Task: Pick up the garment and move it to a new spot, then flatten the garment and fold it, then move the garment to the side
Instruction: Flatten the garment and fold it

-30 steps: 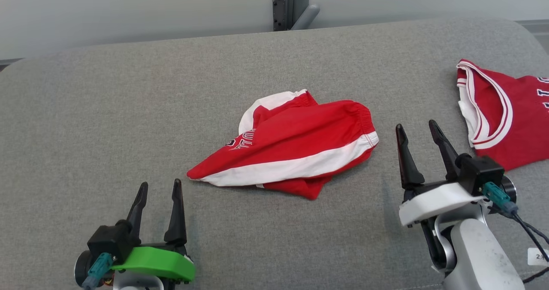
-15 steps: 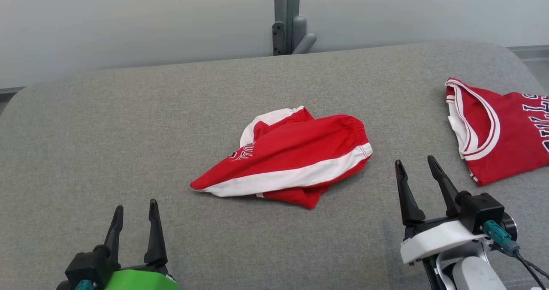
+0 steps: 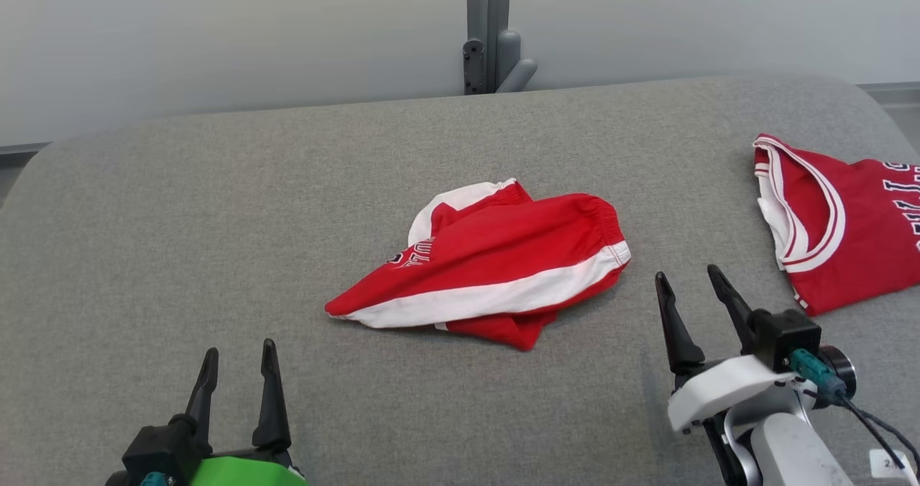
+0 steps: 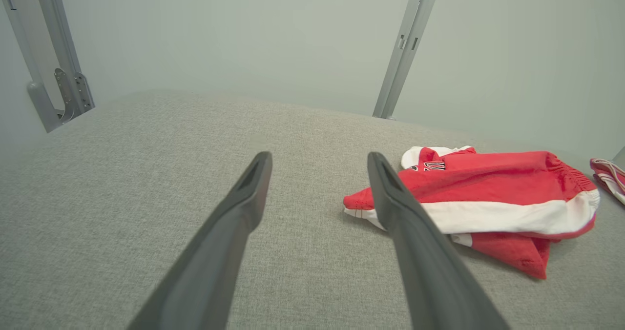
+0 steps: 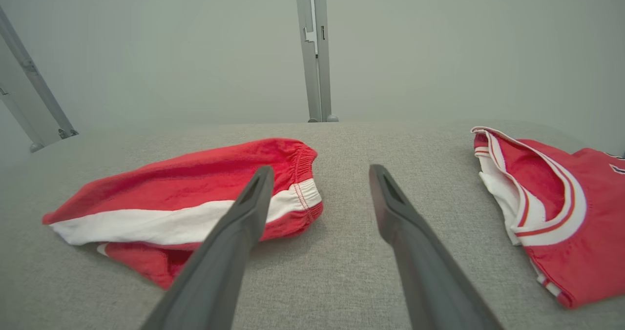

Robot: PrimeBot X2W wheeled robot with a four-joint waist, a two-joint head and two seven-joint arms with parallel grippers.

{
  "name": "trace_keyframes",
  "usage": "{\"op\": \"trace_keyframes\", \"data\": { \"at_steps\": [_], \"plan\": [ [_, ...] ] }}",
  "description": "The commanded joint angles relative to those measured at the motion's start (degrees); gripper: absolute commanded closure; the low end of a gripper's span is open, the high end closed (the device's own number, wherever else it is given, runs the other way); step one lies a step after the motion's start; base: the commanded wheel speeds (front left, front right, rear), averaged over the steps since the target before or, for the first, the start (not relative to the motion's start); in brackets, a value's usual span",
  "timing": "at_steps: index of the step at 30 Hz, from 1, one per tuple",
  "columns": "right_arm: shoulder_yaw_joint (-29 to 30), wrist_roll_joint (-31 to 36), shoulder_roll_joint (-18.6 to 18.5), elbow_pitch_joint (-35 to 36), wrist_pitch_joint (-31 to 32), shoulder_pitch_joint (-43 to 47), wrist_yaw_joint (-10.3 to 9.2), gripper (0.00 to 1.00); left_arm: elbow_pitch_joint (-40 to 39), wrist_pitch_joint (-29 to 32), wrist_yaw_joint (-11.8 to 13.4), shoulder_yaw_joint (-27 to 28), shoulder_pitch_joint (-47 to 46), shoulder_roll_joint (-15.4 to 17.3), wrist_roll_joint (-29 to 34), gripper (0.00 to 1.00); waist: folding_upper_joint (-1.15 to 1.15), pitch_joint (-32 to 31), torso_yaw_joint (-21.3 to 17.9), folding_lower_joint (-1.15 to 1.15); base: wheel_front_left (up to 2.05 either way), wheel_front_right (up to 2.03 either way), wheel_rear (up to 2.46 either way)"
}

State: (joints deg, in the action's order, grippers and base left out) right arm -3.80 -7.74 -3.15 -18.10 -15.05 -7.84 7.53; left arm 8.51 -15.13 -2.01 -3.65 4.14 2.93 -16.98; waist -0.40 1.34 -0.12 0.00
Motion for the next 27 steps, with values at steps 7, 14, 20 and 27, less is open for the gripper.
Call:
{"op": "trace_keyframes", "data": {
  "at_steps": [7, 14, 20, 27],
  "plan": [
    [-2.57, -0.78, -5.73, -13.36, 2.12, -10.75, -0.09, 0.0, 0.67, 0.04, -0.46, -1.06, -2.75, -0.01, 0.86, 0.0, 0.4, 3.39, 3.69, 0.0, 0.0, 0.0, 0.0],
    [-8.47, -4.52, -8.61, -22.15, 3.53, -17.49, -0.09, 0.0, 1.01, 0.04, -0.41, -1.77, -4.01, -0.01, 0.76, 0.0, 0.4, 5.65, 6.19, 0.0, 0.0, 0.0, 0.0],
    [-14.69, -8.32, -10.23, -28.67, 4.03, -22.4, -0.09, 0.0, 1.57, 0.03, -0.75, -2.04, -5.14, -0.01, 0.55, 0.0, 0.4, 7.06, 7.72, 0.0, 0.0, 0.0, 0.0],
    [-20.12, -11.87, -11.18, -33.43, 2.53, -26.02, -0.09, 0.69, 2.07, 0.03, -0.65, -2.07, -5.79, -0.01, 0.45, 0.0, 0.4, 7.59, 8.47, 0.0, 0.0, 0.0, 0.0]
  ]
}}
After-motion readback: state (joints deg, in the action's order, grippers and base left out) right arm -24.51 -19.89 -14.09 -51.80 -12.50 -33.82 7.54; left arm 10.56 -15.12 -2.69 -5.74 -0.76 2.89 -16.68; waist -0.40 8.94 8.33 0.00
